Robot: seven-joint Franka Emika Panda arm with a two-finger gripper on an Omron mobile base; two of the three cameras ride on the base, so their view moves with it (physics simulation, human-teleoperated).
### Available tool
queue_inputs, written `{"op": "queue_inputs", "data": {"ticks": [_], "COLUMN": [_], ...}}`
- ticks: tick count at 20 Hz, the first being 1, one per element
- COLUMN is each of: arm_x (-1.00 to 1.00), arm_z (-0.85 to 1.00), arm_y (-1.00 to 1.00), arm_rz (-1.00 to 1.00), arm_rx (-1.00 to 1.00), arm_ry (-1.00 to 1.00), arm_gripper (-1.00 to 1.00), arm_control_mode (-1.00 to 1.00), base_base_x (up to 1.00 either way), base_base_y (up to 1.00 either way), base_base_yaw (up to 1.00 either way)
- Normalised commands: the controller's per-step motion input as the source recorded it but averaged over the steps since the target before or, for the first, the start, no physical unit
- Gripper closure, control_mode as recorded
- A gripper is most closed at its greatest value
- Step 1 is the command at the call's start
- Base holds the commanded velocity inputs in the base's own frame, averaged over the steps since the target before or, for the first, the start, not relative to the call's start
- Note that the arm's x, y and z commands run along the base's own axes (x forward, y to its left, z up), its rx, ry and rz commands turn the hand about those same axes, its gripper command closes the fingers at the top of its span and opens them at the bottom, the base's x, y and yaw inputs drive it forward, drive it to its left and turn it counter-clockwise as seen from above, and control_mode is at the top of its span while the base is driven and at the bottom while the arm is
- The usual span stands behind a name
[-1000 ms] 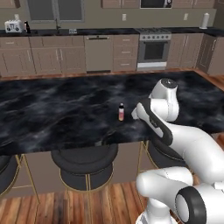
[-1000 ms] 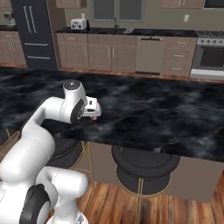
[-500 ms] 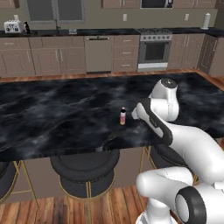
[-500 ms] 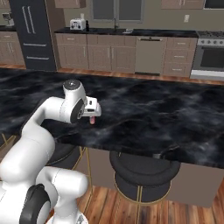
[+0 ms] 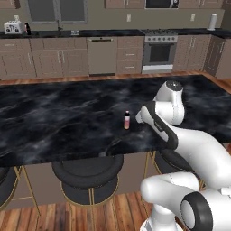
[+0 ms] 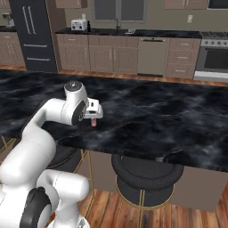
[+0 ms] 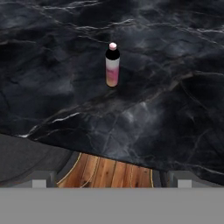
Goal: Place the large bottle from the dining counter next to the other large bottle outside the sink, and place the small bottle from the dining counter next to the other small bottle inside the sink.
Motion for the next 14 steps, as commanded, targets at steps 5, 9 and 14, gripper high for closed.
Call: {"op": "queue_inputs", "data": {"ticks": [5, 9, 14], "arm_x": [0.02, 0.02, 0.09], "arm_z": [-0.02, 0.00, 0.00], "arm_y": [0.00, 0.00, 0.00], "arm_rz": [0.00, 0.00, 0.00], "arm_rx": [0.01, 0.04, 0.05], "arm_ry": [0.00, 0.00, 0.00], "arm_gripper": [-1.00, -1.00, -1.00], "arm_control_mode": [-1.00, -1.00, -1.00], "base_base_x": [0.05, 0.00, 0.00], "base_base_y": [0.00, 0.00, 0.00], "base_base_yaw": [0.00, 0.00, 0.00]}}
